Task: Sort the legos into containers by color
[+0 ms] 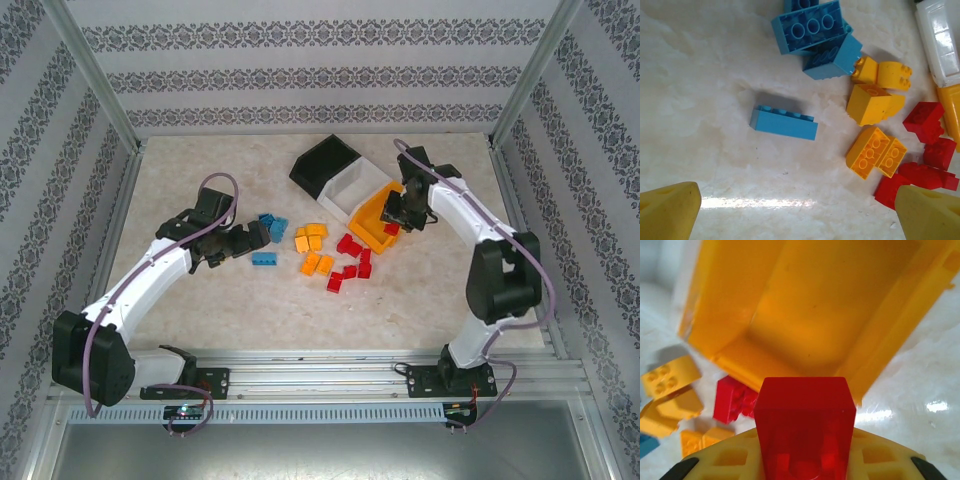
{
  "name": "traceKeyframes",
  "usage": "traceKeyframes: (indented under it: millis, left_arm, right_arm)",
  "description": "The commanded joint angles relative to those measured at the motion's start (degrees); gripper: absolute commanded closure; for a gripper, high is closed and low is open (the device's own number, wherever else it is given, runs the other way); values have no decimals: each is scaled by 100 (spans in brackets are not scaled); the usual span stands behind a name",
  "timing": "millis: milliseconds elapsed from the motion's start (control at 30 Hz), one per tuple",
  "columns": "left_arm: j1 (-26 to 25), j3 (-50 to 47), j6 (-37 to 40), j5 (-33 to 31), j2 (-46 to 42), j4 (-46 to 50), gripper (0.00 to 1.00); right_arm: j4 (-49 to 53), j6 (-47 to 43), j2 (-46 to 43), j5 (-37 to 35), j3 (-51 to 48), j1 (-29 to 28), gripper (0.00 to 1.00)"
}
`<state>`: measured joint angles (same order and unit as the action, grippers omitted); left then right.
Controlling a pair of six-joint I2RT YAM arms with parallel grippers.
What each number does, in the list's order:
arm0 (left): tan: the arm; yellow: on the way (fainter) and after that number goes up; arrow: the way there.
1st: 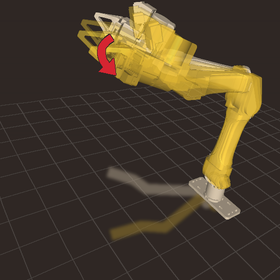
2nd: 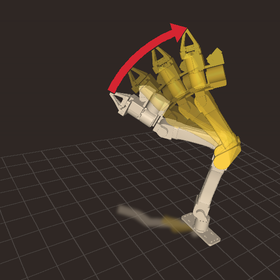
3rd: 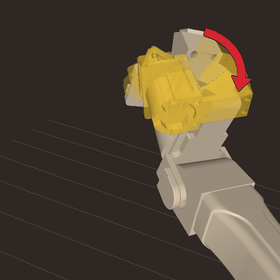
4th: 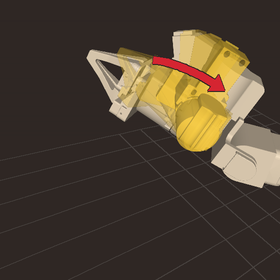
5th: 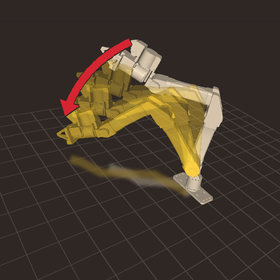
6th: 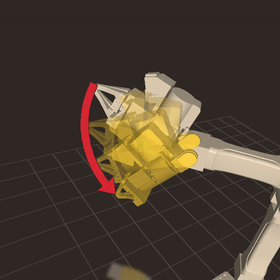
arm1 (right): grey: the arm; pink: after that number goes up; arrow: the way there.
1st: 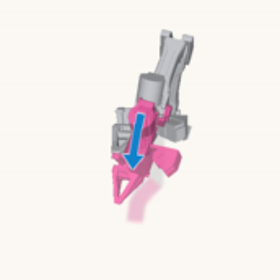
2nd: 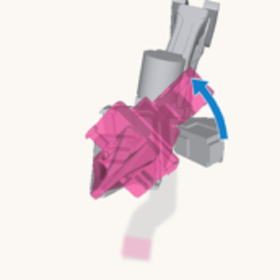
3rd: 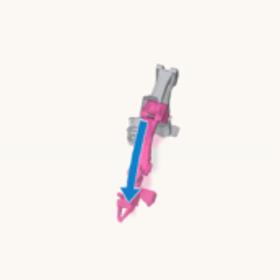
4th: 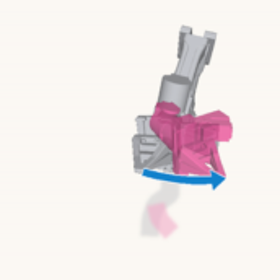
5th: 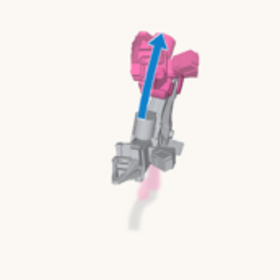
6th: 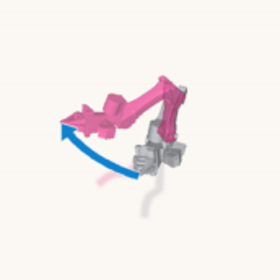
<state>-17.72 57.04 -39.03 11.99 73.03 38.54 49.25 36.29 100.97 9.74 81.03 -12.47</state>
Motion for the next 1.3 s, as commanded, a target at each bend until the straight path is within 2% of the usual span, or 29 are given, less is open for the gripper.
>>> traceKeyframes:
  millis: [0,167,333,533,667,800,967,1100,1267]
  left_arm:
    - [-108,135,146,11,38,410,0]
    - [-188,187,212,41,158,515,0]
    - [-231,349,380,-46,342,662,0]
    - [-215,685,618,4,943,646,0]
    - [-216,986,736,94,1357,602,5]
    - [-272,1158,774,102,1622,593,8]
    - [-346,1031,674,141,1707,410,8]
    - [-382,954,601,235,1767,330,8]
    - [-382,885,520,241,1655,328,8]
  right_arm:
    - [61,141,461,-115,496,56,73]
    - [-6,59,1058,-261,818,89,71]
    - [93,-42,1363,-310,1080,131,59]
    - [122,-173,1090,-302,1098,160,48]
    - [251,-320,555,-323,964,110,44]
    - [577,-498,-175,-441,415,-298,42]
    - [620,-317,-933,-480,-770,-1067,37]
    - [266,-21,-870,-305,-1273,-1537,36]
    - [20,90,-443,-380,-1269,-1673,37]
